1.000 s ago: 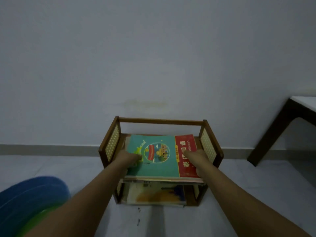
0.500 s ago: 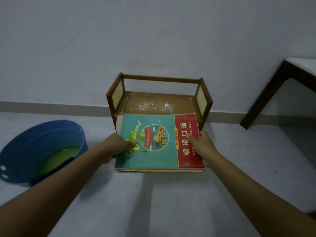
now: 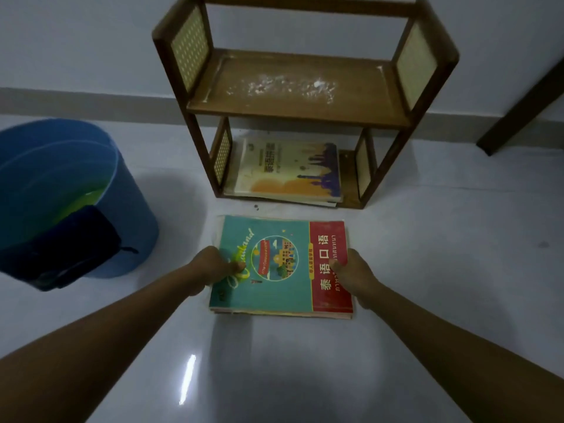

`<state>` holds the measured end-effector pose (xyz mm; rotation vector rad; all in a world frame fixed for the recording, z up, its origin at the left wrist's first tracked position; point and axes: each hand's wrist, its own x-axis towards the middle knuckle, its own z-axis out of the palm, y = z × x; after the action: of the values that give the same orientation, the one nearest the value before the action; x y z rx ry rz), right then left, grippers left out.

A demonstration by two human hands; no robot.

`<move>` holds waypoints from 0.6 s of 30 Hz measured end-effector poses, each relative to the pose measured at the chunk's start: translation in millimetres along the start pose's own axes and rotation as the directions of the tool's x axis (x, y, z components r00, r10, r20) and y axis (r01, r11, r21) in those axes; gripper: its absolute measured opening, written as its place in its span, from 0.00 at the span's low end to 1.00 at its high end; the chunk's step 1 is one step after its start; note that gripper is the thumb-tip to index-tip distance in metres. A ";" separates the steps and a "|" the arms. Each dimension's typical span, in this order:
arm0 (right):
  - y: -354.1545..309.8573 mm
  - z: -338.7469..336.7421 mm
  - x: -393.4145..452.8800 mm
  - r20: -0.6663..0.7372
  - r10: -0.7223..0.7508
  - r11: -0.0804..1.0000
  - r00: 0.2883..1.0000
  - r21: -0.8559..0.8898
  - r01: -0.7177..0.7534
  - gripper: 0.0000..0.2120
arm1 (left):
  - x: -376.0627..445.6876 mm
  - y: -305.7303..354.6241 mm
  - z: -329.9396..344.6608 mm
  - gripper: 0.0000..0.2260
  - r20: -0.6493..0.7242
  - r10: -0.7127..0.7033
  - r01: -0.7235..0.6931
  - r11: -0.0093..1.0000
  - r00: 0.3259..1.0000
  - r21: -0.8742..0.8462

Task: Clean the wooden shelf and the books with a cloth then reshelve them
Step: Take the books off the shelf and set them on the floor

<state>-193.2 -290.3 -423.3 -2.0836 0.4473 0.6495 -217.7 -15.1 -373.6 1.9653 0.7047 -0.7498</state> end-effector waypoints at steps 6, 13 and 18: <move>19.3 22.6 24.8 -0.080 -0.055 0.986 0.995 -0.163 0.042 0.14 | 43.0 -23.6 15.0 0.10 0.014 0.031 -0.032 0.997 0.999 0.076; -35.1 -29.6 49.8 -0.044 -0.326 0.796 0.944 -0.552 0.249 0.19 | 71.4 9.2 -24.0 0.20 -0.059 0.292 -0.139 0.612 0.955 0.779; -119.6 -52.5 103.9 -0.094 -0.398 0.869 0.913 -0.357 0.342 0.11 | 139.9 76.0 -38.5 0.15 -0.215 0.525 -0.389 0.798 0.823 0.459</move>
<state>-31.7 -276.3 -383.3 -2.4705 0.0122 0.3384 -62.5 10.6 -419.4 2.5470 0.2271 -0.2610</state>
